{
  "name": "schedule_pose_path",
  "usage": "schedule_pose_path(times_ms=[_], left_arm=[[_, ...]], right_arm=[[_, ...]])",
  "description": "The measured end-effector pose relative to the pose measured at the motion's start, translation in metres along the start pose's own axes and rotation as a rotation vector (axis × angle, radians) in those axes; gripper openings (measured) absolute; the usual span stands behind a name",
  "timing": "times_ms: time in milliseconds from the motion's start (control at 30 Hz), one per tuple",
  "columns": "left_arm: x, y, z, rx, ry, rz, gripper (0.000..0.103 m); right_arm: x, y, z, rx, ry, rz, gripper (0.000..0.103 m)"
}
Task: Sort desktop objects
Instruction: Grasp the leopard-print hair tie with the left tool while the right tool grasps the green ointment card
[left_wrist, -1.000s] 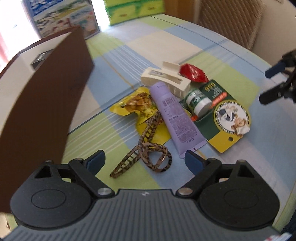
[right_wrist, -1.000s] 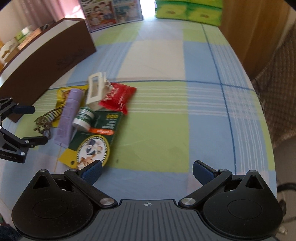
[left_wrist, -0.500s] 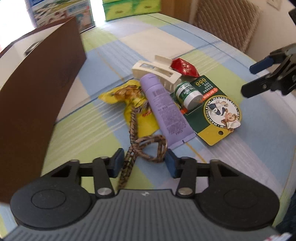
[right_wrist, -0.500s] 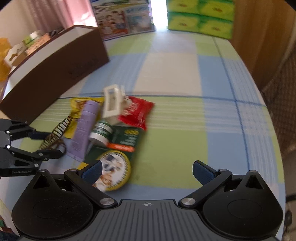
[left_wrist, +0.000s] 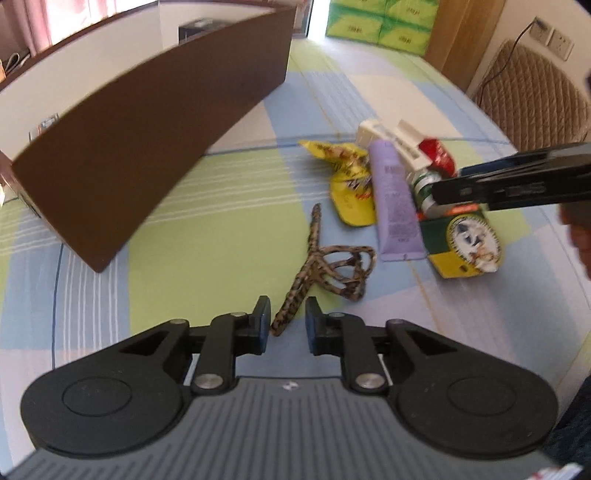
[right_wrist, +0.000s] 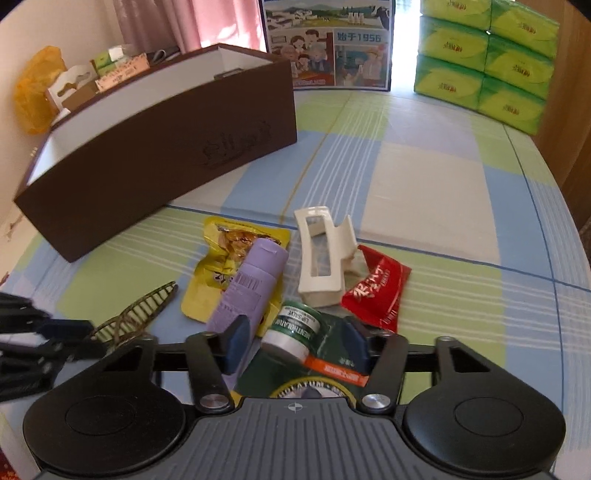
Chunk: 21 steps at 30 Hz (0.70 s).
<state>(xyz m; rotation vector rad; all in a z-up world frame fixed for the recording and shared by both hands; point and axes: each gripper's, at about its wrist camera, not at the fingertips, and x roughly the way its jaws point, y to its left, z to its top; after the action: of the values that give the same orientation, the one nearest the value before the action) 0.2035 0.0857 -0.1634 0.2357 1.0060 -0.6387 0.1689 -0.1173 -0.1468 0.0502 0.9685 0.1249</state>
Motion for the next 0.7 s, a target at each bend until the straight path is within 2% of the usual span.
schedule_pose_path(times_ms=[133,167,267,333,500,600,667,700], left_arm=[[-0.006,-0.009,0.002,0.027,-0.024,-0.02,0.034],[-0.007,-0.012,0.003,0.035,-0.028,-0.021,0.041],[-0.007,-0.02,0.007,0.066,-0.045,-0.023,0.053],[-0.002,-0.026,0.011,0.081,-0.045,-0.02,0.056],[0.013,-0.033,0.018,0.097,-0.026,-0.025,0.056],[0.025,-0.034,0.02,0.098,-0.003,-0.01,0.051],[0.031,-0.033,0.021,0.091,0.01,0.003,0.045],[0.033,-0.032,0.022,0.087,0.014,0.008,0.045]], right_arm=[[0.013,0.0,-0.002,0.002,0.016,-0.005,0.037],[0.014,-0.001,-0.003,0.004,0.017,-0.008,0.032],[0.011,-0.004,-0.007,-0.01,0.023,-0.016,0.032],[0.006,-0.008,-0.011,-0.008,0.038,-0.008,0.032],[-0.008,-0.022,-0.025,-0.001,0.059,0.006,0.032],[-0.017,-0.032,-0.034,0.003,0.061,0.008,0.032],[-0.022,-0.038,-0.038,0.014,0.06,0.003,0.032],[-0.023,-0.041,-0.04,0.023,0.063,0.004,0.032]])
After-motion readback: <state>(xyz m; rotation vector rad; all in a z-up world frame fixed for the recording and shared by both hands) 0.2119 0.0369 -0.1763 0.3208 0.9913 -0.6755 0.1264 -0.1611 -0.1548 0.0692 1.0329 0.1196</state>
